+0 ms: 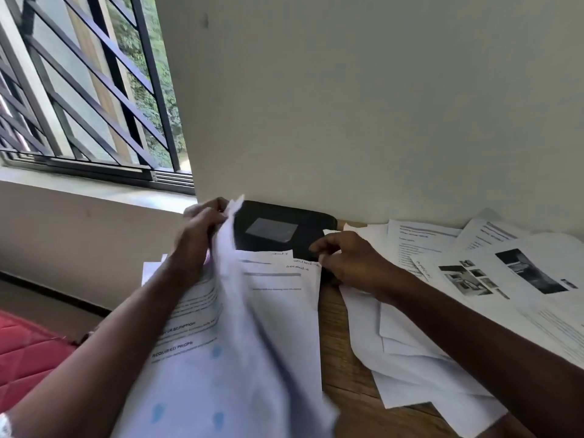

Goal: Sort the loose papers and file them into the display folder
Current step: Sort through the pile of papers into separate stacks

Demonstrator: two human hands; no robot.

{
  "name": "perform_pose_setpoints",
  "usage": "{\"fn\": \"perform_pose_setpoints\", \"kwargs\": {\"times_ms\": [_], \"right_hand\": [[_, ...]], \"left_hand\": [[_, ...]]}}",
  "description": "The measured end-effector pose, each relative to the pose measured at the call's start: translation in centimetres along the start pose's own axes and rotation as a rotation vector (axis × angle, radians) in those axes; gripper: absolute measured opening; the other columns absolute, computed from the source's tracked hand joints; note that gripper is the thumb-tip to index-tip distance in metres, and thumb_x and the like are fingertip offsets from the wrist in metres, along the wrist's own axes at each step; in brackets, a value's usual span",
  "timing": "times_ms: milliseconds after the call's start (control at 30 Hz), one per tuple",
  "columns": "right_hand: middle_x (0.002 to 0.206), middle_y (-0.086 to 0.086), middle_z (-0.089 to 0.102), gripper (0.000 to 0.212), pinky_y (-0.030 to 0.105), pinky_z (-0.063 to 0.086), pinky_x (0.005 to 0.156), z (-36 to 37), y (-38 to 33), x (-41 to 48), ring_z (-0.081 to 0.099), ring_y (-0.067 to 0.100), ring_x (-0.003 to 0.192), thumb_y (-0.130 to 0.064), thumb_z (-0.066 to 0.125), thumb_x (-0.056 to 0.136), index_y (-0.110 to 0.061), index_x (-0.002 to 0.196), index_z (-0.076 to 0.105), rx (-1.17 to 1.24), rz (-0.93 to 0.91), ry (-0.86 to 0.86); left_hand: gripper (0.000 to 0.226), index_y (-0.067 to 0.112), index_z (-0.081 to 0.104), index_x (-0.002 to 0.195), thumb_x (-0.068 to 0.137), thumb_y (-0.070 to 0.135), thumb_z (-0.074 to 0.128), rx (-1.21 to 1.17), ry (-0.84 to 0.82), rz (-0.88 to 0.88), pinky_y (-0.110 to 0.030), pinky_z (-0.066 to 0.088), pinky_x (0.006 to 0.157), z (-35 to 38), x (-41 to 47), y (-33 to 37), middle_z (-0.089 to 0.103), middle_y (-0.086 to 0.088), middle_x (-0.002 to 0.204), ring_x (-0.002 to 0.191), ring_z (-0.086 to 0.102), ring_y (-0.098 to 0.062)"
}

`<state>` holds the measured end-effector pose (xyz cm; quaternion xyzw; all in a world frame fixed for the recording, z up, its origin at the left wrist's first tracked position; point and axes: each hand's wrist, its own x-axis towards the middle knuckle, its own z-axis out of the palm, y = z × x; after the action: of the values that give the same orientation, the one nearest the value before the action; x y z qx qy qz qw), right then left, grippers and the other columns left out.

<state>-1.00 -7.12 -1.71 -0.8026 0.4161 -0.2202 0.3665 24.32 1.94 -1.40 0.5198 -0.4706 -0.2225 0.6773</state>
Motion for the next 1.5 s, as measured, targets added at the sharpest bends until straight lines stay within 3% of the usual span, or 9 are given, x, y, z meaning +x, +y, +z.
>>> {"fn": "perform_pose_setpoints", "kwargs": {"times_ms": [200, 367, 567, 800, 900, 1033, 1167, 1333, 1500], "right_hand": [[0.107, -0.013, 0.07, 0.017, 0.031, 0.051, 0.087, -2.3, 0.6, -0.5, 0.065, 0.008, 0.091, -0.022, 0.062, 0.093, -0.03, 0.104, 0.073, -0.223, -0.198, 0.243], [0.112, -0.009, 0.062, 0.018, 0.037, 0.05, 0.095, -6.9, 2.1, -3.3, 0.062, 0.012, 0.103, -0.036, 0.066, 0.095, -0.031, 0.112, 0.068, -0.35, -0.165, 0.17], [0.157, -0.01, 0.036, 0.066, 0.043, 0.024, 0.122, -9.3, 4.4, -8.8, 0.029, 0.014, 0.147, -0.074, 0.039, 0.095, -0.038, 0.15, 0.039, -0.599, -0.015, -0.112], [0.171, -0.008, 0.008, 0.075, 0.042, 0.001, 0.127, -7.7, 8.8, -11.5, 0.0, 0.013, 0.157, -0.076, 0.02, 0.096, -0.038, 0.16, 0.016, -0.716, -0.144, -0.084], [0.16, -0.011, 0.035, 0.06, 0.038, 0.019, 0.125, -7.3, 9.8, -11.4, 0.027, 0.008, 0.149, -0.069, 0.036, 0.099, -0.038, 0.15, 0.039, -0.42, -0.186, 0.117], [0.112, -0.015, 0.067, 0.013, 0.027, 0.05, 0.095, -8.8, 10.2, -10.7, 0.062, 0.001, 0.107, -0.031, 0.068, 0.096, -0.028, 0.109, 0.07, 0.056, -0.237, 0.628], [0.09, -0.011, 0.075, 0.013, 0.033, 0.055, 0.089, -15.7, 9.6, -10.0, 0.069, 0.005, 0.089, -0.018, 0.066, 0.091, -0.027, 0.089, 0.076, 0.217, -0.088, 0.938], [0.079, -0.009, 0.075, 0.012, 0.032, 0.052, 0.075, -24.6, 10.1, -11.0, 0.068, 0.015, 0.078, -0.02, 0.068, 0.085, -0.025, 0.08, 0.078, 0.336, 0.12, 0.906], [0.089, 0.005, 0.074, 0.017, 0.028, 0.048, 0.065, -29.6, 9.0, -12.9, 0.065, 0.018, 0.069, -0.021, 0.066, 0.092, -0.009, 0.096, 0.077, 0.199, 0.225, 0.755]], "left_hand": [[0.04, 0.029, 0.073, 0.103, 0.095, 0.054, 0.042, 1.024, -0.11, 0.22, -0.034, 0.042, 0.068, 0.7, -1.1, 1.3, 0.07, 0.003, 0.082, 0.083, 0.065, -0.029], [0.049, 0.037, 0.072, 0.116, 0.1, 0.068, 0.037, 1.299, -0.226, 0.271, -0.035, 0.04, 0.072, 1.3, -0.9, 2.1, 0.074, 0.0, 0.104, 0.101, 0.068, -0.033], [0.076, 0.039, 0.053, 0.137, 0.091, 0.083, 0.012, 1.598, -0.398, 0.295, -0.042, 0.044, 0.09, 0.7, -0.6, 1.2, 0.055, 0.002, 0.143, 0.118, 0.062, -0.027], [0.076, 0.035, 0.05, 0.141, 0.085, 0.081, 0.027, 1.392, -0.481, 0.298, -0.04, 0.046, 0.094, 7.7, 0.1, 5.2, 0.062, 0.003, 0.129, 0.119, 0.058, -0.023], [0.052, 0.034, 0.054, 0.136, 0.095, 0.066, 0.051, 1.225, -0.575, 0.316, -0.031, 0.043, 0.088, 12.7, -0.1, 6.1, 0.064, 0.013, 0.12, 0.113, 0.059, -0.014], [0.053, 0.041, 0.055, 0.13, 0.087, 0.072, 0.056, 1.056, -0.713, 0.309, -0.032, 0.05, 0.092, 19.7, -0.6, 5.8, 0.063, 0.023, 0.108, 0.101, 0.061, -0.003], [0.07, 0.037, 0.047, 0.145, 0.089, 0.078, 0.047, 0.976, -0.878, 0.391, -0.033, 0.042, 0.107, 26.7, -2.0, 5.3, 0.057, 0.013, 0.137, 0.127, 0.054, -0.012], [0.07, 0.048, 0.026, 0.157, 0.095, 0.077, 0.037, 1.038, -1.285, 0.448, -0.035, 0.027, 0.123, 31.3, -5.9, 4.8, 0.032, 0.019, 0.164, 0.149, 0.032, -0.006], [0.072, 0.049, 0.018, 0.16, 0.095, 0.077, 0.033, 1.211, -1.336, 0.493, -0.033, 0.017, 0.125, 31.7, -7.4, 4.9, 0.018, 0.013, 0.17, 0.157, 0.018, -0.012]]}}
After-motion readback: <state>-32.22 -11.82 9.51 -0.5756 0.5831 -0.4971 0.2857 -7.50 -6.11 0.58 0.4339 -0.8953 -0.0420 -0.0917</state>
